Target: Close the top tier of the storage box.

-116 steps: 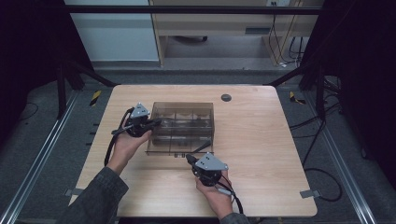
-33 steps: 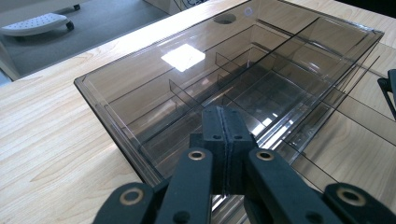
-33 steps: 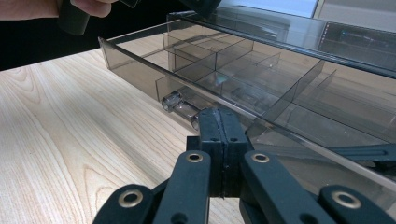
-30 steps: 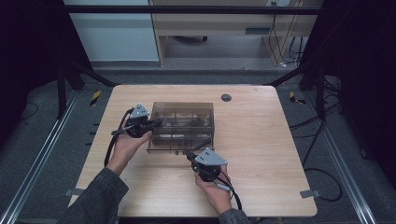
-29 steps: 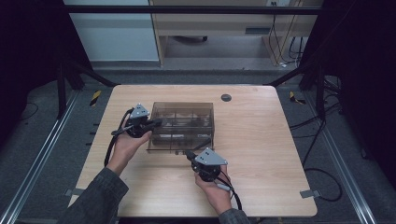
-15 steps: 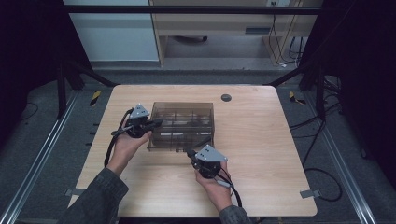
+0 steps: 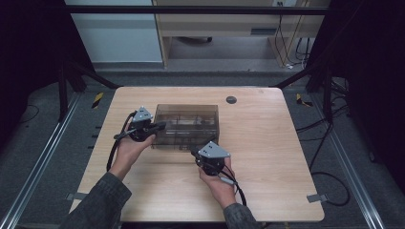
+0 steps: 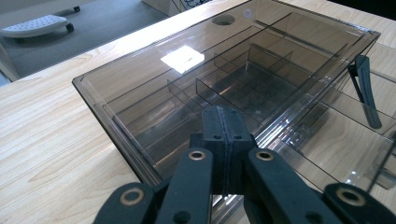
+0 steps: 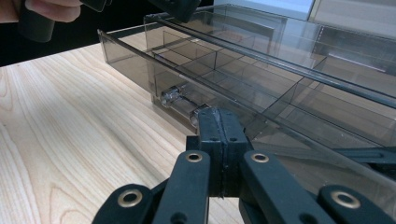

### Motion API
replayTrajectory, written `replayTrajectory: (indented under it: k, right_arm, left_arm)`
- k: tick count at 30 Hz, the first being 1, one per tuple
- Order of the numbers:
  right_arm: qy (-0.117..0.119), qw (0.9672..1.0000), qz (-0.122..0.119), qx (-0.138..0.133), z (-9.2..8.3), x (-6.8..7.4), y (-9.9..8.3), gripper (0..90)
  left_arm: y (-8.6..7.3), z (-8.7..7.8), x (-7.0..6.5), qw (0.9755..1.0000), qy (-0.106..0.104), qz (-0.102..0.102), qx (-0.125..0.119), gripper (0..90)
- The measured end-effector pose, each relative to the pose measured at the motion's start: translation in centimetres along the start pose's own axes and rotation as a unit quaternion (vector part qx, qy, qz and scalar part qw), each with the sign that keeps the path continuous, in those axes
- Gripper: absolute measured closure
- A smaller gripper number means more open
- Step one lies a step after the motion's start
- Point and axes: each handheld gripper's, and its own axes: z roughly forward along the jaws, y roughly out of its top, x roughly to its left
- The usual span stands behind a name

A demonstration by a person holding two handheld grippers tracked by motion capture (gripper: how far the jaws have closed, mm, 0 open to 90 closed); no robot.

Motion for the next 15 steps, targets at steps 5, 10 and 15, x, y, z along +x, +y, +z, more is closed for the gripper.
replayTrajectory:
  k: [5, 10, 15]
  right_arm:
    - [0.002, 1.0000, -0.001, 0.003, 0.32, -0.12, 0.16, 90.0]
    - [0.000, 1.0000, -0.001, 0.007, 0.67, -0.36, 0.34, 90.0]
    - [-0.002, 1.0000, 0.000, 0.009, 0.98, -0.78, 0.50, 90.0]
  left_arm:
    - [-0.08, -0.01, 0.01, 1.0000, -0.001, -0.003, -0.003, 89.3]
    - [-0.09, -0.03, -0.04, 1.0000, -0.001, -0.003, -0.003, 89.3]
    - [-0.10, -0.03, -0.06, 1.0000, 0.000, -0.003, -0.003, 89.3]
